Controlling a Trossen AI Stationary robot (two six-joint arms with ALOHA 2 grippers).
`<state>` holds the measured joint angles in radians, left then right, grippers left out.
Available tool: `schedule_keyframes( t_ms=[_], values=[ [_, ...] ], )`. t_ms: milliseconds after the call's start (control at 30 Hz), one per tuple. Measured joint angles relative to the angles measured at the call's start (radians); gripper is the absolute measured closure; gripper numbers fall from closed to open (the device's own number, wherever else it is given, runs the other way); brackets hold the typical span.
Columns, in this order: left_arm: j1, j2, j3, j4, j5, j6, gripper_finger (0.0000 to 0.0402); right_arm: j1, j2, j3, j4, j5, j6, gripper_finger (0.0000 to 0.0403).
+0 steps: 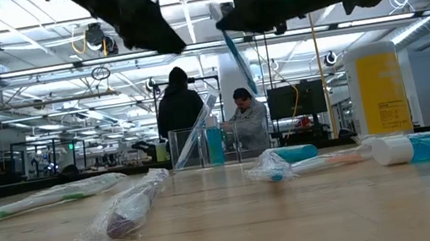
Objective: Pick & Place toothbrushing station
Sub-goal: Put the blue toothbrush into the transparent organizer
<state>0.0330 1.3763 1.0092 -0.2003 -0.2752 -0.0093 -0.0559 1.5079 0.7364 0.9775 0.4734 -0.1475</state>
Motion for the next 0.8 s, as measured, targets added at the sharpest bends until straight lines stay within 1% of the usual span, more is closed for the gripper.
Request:
schedule_keyframes(
  t_ms=[67,233,367,433,533,567,633,733,800],
  values=[
    [0.0,-0.046,0.0,-0.007,-0.017,0.002,0.0227,-0.012,0.016,0.0,0.055,-0.003,-0.003,0.0392],
    [0.0,-0.125,0.0,-0.014,-0.061,0.007,0.0227,-0.056,0.072,0.001,0.085,-0.002,0.017,0.0392],
    [0.0,-0.146,0.0,-0.014,-0.074,0.006,0.0227,-0.091,0.151,0.0,0.134,-0.002,0.049,0.0392],
    [0.0,-0.146,0.0,-0.018,-0.074,0.006,0.0227,-0.109,0.193,0.001,0.17,-0.002,0.1,0.0392],
    [0.0,-0.142,0.0,-0.049,-0.074,0.002,0.0227,-0.127,0.241,0.0,0.156,0.0,0.137,0.0392],
    [0.0,-0.14,0.0,-0.065,-0.074,-0.002,0.0227,-0.13,0.254,0.0,0.157,0.009,0.139,0.0392],
    [0.0,-0.139,0.0,-0.092,-0.074,-0.012,0.0227,-0.133,0.263,0.0,0.152,0.066,0.155,0.0392],
    [0.004,-0.139,0.0,-0.093,-0.075,-0.016,0.0227,-0.133,0.271,0.0,0.141,0.162,0.216,0.0392],
    [0.006,-0.139,0.0,-0.094,-0.075,-0.016,0.0227,-0.133,0.273,0.0,0.124,0.206,0.253,0.0392]
  ],
)
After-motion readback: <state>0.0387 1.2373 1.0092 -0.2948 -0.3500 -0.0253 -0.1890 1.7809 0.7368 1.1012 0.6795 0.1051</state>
